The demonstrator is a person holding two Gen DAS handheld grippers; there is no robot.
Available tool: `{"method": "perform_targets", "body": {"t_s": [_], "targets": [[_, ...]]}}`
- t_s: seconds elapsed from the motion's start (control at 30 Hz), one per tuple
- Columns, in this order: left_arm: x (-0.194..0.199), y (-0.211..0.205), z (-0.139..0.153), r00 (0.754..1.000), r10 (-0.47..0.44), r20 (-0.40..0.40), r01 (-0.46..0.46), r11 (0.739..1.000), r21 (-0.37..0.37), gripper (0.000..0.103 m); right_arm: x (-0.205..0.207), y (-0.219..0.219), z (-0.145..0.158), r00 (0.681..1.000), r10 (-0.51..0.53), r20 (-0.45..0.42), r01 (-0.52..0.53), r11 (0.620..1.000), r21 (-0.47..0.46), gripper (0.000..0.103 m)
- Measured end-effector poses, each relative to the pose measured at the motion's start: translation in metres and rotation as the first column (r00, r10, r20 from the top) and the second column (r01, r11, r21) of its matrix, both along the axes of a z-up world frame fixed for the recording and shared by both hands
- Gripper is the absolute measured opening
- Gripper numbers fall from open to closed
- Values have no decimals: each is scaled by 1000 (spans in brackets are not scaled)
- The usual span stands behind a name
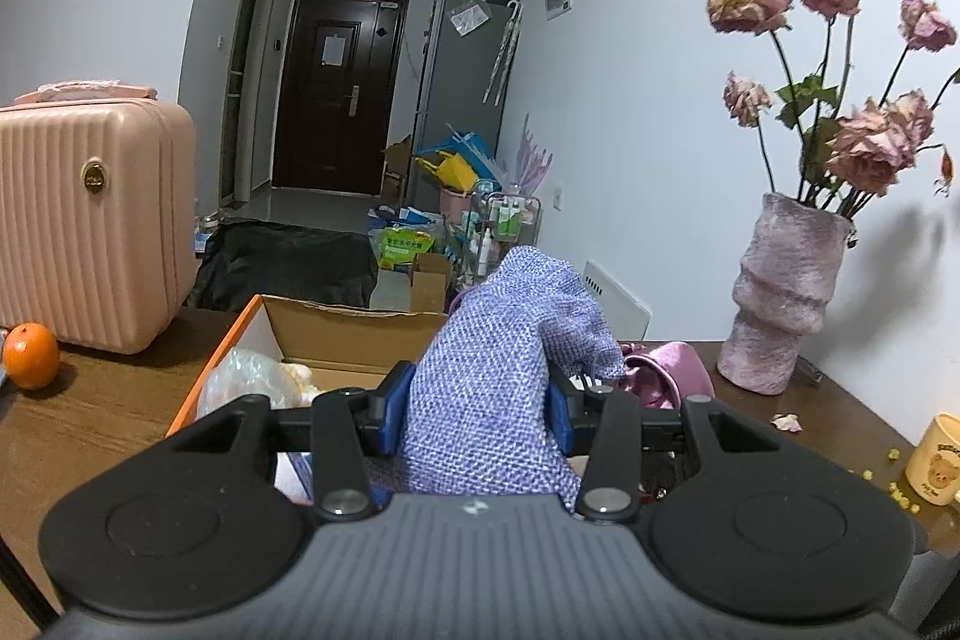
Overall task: Organize soft objects
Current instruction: 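Carry the mesh bag and satin scrunchie in both grippers over the box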
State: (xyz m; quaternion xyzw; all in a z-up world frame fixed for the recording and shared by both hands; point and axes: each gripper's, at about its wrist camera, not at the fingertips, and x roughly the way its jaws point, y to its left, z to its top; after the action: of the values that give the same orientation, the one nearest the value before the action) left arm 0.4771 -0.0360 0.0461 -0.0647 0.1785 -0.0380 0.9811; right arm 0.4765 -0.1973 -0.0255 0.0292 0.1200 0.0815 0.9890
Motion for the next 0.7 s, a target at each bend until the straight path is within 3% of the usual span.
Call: {"method": "perform_targets", "body": {"t_s": [0.3, 0.7], "targets": [[33, 1, 3, 999, 27, -21, -27, 1000, -3, 45, 30, 4, -1, 1000, -4, 4, 4, 1000, -2, 36], [69, 6, -9, 991, 83, -109, -82, 997, 9, 45, 62, 11, -3, 1000, -8, -3, 8, 1000, -10, 36]]}}
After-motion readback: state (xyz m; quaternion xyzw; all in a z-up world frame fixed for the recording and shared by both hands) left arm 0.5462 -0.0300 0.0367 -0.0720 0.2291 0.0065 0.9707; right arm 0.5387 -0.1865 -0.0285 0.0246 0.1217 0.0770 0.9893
